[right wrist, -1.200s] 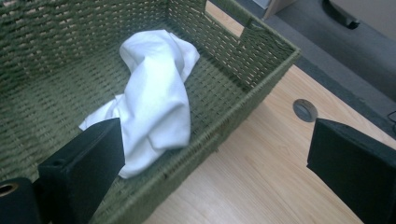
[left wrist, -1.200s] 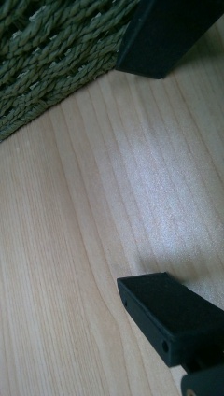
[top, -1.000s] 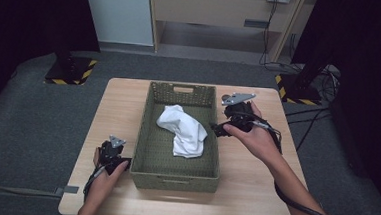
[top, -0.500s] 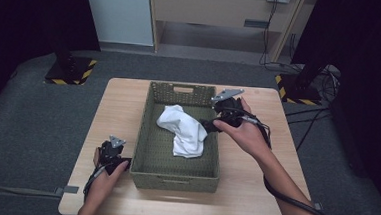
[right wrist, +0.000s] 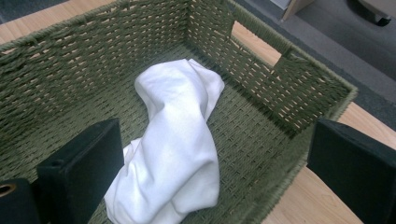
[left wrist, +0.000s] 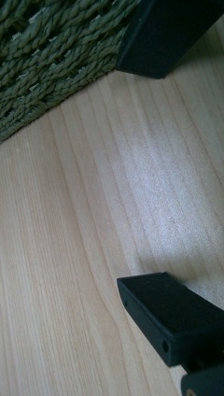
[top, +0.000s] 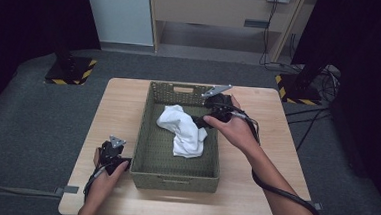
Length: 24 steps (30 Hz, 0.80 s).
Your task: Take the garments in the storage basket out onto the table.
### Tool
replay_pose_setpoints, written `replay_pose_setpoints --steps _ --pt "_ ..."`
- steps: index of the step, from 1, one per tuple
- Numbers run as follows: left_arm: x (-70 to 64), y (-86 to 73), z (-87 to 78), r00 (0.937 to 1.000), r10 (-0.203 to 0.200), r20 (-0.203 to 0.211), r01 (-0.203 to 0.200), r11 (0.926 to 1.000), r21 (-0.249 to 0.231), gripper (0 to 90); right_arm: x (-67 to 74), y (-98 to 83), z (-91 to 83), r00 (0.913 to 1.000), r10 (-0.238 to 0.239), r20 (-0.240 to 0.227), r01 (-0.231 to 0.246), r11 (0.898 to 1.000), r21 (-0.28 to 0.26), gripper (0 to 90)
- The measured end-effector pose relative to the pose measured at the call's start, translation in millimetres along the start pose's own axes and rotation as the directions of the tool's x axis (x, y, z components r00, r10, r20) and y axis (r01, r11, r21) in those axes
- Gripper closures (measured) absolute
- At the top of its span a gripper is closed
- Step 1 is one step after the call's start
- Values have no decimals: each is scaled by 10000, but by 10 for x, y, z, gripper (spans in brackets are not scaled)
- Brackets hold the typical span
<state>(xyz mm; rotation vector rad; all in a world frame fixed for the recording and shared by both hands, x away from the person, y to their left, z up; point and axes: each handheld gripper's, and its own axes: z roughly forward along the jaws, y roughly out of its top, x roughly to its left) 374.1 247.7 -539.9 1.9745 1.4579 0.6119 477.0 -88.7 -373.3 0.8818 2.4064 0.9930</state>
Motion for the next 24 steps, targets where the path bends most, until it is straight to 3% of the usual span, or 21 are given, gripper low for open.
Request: replay_pose_setpoints --steps 24 --pt "0 0 0 10000 -5 1 5 10000 -3 0 187 140 544 9996 76 -257 -66 9992 384 32"
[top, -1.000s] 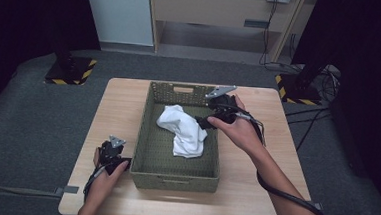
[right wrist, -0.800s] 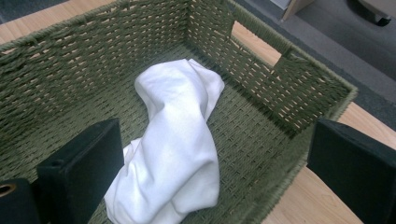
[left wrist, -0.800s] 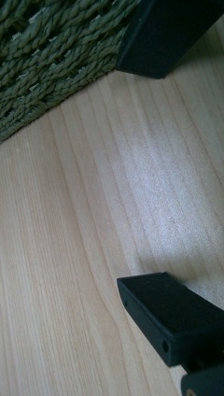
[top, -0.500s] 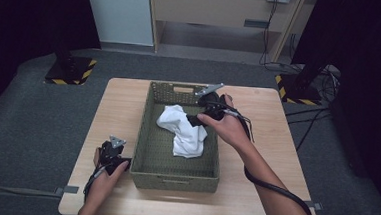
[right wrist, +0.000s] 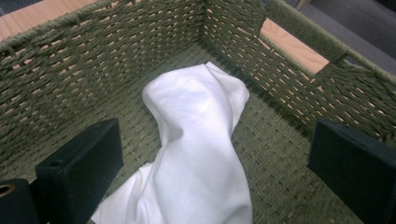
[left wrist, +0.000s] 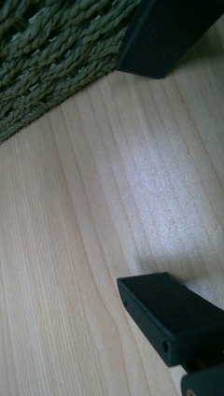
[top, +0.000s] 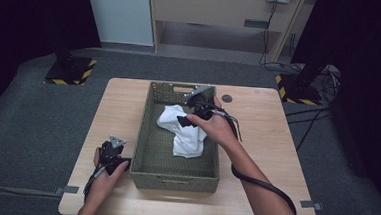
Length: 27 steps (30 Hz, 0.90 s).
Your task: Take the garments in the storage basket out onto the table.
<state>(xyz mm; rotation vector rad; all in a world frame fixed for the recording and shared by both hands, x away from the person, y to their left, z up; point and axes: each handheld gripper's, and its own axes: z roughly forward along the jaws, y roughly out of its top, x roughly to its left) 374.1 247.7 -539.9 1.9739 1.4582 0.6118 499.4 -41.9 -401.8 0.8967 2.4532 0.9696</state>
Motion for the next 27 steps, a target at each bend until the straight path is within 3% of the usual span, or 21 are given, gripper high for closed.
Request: replay_pose_setpoints --steps 20,27 --pt "-1 -1 1 10000 -13 -3 13 10000 -17 0 29 60 517 9990 436 -113 -430 9978 496 30" --pt "-1 0 1 10000 -11 -2 11 10000 -11 0 30 66 605 9986 524 -106 -518 9971 562 30"
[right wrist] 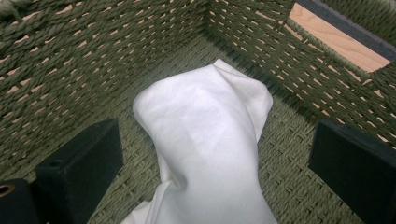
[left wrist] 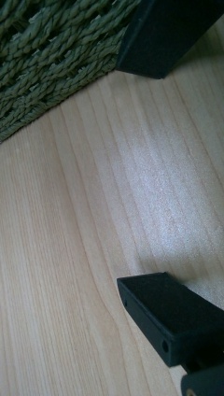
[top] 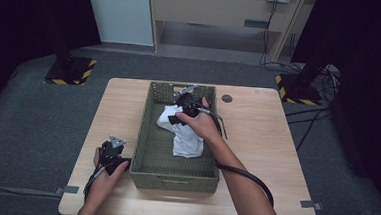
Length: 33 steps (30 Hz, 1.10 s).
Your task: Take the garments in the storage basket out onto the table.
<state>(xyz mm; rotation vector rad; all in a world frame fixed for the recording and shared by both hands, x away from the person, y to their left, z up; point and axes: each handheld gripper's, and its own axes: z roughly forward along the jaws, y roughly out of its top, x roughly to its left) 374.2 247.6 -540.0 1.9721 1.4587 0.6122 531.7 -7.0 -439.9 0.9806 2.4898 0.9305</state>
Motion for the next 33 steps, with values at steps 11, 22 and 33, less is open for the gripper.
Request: replay_pose_setpoints --steps 11,22,33 --pt "0 -1 0 10000 -4 0 4 10000 -2 0 35 -11 103 10000 7 -75 -6 9999 163 29" --pt "0 0 0 10000 1 1 -1 10000 2 0 60 -24 146 9997 107 -210 -107 9999 15 32" --pt "1 0 0 10000 8 0 -8 10000 7 0 49 -78 178 9998 114 -141 -113 9999 78 30"
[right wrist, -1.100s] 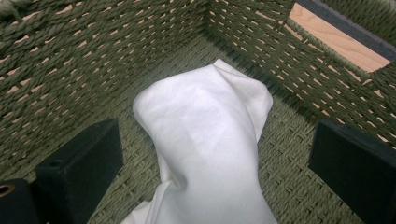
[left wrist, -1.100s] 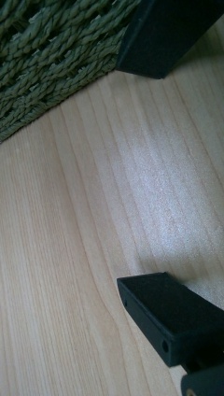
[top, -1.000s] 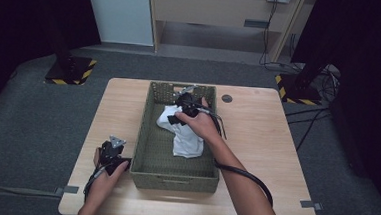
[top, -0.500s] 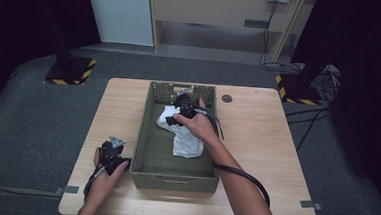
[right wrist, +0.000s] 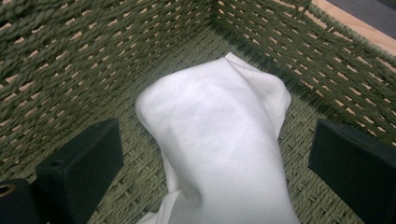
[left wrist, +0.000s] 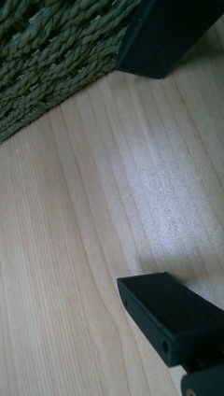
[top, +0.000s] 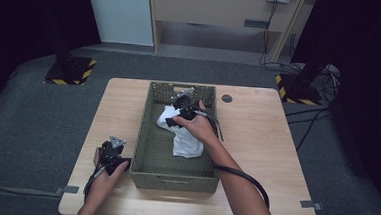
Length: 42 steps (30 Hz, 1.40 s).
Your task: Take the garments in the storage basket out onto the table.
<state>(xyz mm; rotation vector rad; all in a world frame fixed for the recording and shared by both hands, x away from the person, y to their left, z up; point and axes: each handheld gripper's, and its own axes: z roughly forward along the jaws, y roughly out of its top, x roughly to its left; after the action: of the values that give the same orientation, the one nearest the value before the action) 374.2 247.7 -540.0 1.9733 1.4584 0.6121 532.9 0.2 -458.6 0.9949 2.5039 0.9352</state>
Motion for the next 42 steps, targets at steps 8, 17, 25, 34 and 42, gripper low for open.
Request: replay_pose_setpoints --steps 8,17,25,34,42 --pt "1 0 -1 10000 16 -3 -16 10000 14 0 -11 -22 27 9999 74 101 -74 10000 16 30" --pt "1 0 -1 10000 19 4 -19 10000 16 0 -21 -61 80 9995 257 168 -260 9995 158 28" --pt "1 0 -1 10000 14 5 -14 10000 14 0 -57 -92 145 9986 481 222 -488 9982 337 32" --pt "2 1 -1 10000 25 12 -25 10000 16 0 -74 -135 206 9974 704 181 -711 9967 402 32" --pt "3 2 0 10000 40 25 -40 10000 15 0 -71 -178 260 9969 731 292 -750 9945 728 30"
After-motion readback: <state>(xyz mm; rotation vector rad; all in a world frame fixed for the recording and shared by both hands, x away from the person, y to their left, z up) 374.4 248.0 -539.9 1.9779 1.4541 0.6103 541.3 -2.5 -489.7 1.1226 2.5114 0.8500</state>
